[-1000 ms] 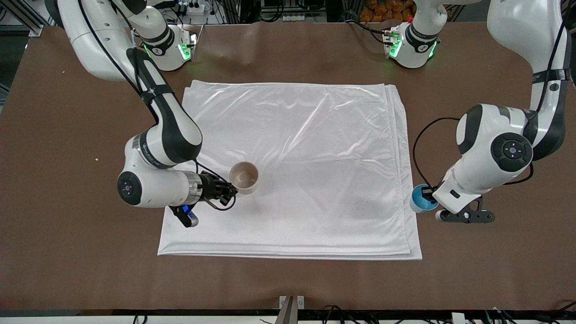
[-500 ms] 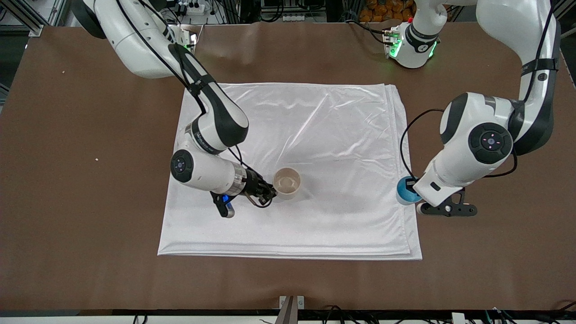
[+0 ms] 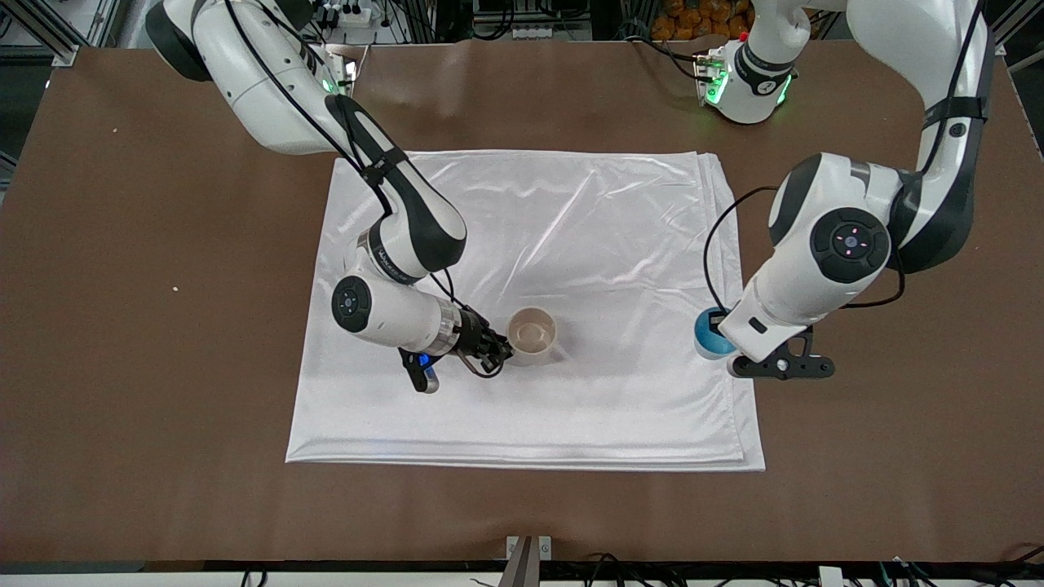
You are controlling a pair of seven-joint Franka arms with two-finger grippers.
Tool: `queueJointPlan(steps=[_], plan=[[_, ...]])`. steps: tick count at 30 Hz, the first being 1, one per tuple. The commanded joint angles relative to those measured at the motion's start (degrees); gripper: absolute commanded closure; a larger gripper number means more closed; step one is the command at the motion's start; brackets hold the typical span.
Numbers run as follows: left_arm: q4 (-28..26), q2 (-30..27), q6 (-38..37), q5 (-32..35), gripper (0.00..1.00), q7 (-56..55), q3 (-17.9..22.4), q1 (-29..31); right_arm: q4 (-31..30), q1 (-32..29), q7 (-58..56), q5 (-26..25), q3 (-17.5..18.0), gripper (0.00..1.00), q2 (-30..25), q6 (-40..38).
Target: Place blue cup into white mug on cloth
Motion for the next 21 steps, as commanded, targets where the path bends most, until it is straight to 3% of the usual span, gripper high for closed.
queueJointPlan(steps=[1, 4, 15, 21], plan=[[-0.01, -0.82, -1.33, 0.83, 1.0, -6.02, -1.37, -1.93, 0.18, 0.6, -0.28, 1.37, -0.29, 0.78, 0.81, 1.09], [-0.1, -0.65, -1.33, 0.74, 1.0, -8.75, -1.37, -3.6, 0.27, 0.6, -0.19, 1.37, -0.29, 0.52, 0.89, 1.0], [0.25, 0.41, -1.24, 0.56, 1.0, -19.91, -1.46, -9.22, 0.36, -0.27, -0.71, 0.49, -0.38, 0.39, 0.28, 0.21], [1.13, 0.5, -1.15, -0.05, 1.0, -23.69, -1.55, -11.68, 0.8, -3.96, -5.18, -2.92, -0.82, 0.18, -1.12, -9.0]])
